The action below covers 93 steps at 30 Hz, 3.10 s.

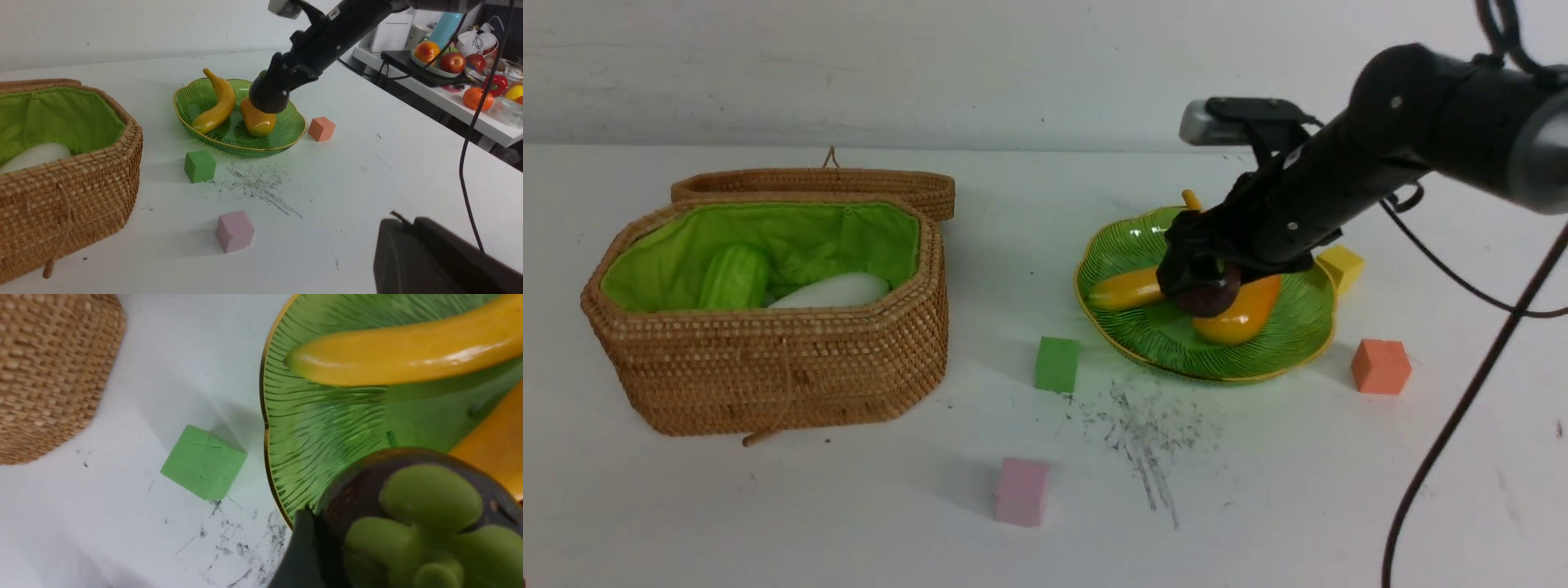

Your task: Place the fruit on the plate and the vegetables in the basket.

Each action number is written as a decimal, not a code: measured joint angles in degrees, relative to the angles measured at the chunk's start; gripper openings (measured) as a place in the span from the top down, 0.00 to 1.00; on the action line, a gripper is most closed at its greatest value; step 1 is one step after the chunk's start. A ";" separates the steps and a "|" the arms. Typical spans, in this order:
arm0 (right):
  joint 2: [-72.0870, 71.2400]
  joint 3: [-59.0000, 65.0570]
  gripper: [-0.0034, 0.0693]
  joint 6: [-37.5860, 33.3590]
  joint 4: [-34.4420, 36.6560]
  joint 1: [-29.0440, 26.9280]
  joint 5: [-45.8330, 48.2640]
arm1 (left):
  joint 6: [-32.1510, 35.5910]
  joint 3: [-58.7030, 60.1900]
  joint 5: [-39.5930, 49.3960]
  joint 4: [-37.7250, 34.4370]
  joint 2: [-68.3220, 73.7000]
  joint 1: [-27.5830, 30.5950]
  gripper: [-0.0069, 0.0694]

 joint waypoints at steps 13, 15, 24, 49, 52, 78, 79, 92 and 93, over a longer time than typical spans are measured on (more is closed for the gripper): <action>0.60 0.00 0.05 0.00 -2.09 0.94 -2.90 | 0.00 0.00 0.23 -0.17 0.00 0.00 0.87; 0.11 0.00 0.08 0.00 -2.55 0.94 -2.04 | 0.00 0.00 0.35 -0.19 0.00 0.00 0.87; -12.44 -1.60 0.52 2.27 -7.28 0.94 12.95 | 0.00 0.00 0.37 3.27 0.00 0.00 0.86; -80.46 51.17 0.94 22.21 -9.38 0.94 13.86 | 0.00 19.38 -10.37 3.77 -11.41 0.00 0.93; -83.18 54.89 0.93 22.42 -9.45 0.94 9.18 | 0.00 22.99 -10.38 3.83 -11.41 0.00 0.93; -104.94 83.02 0.98 11.66 -14.10 -10.91 -18.15 | 0.00 31.72 -8.64 4.16 -11.41 0.00 0.93; -107.26 86.27 0.98 11.66 -14.10 -11.74 -19.31 | 0.00 31.72 -8.64 4.16 -11.41 0.00 0.93; -114.23 95.91 0.97 11.87 -16.02 -13.79 -21.56 | 0.04 31.72 -8.51 4.22 -11.41 0.00 0.93; -114.23 95.91 0.97 11.87 -16.02 -13.79 -21.61 | 0.04 31.72 -8.51 4.22 -11.41 0.00 0.93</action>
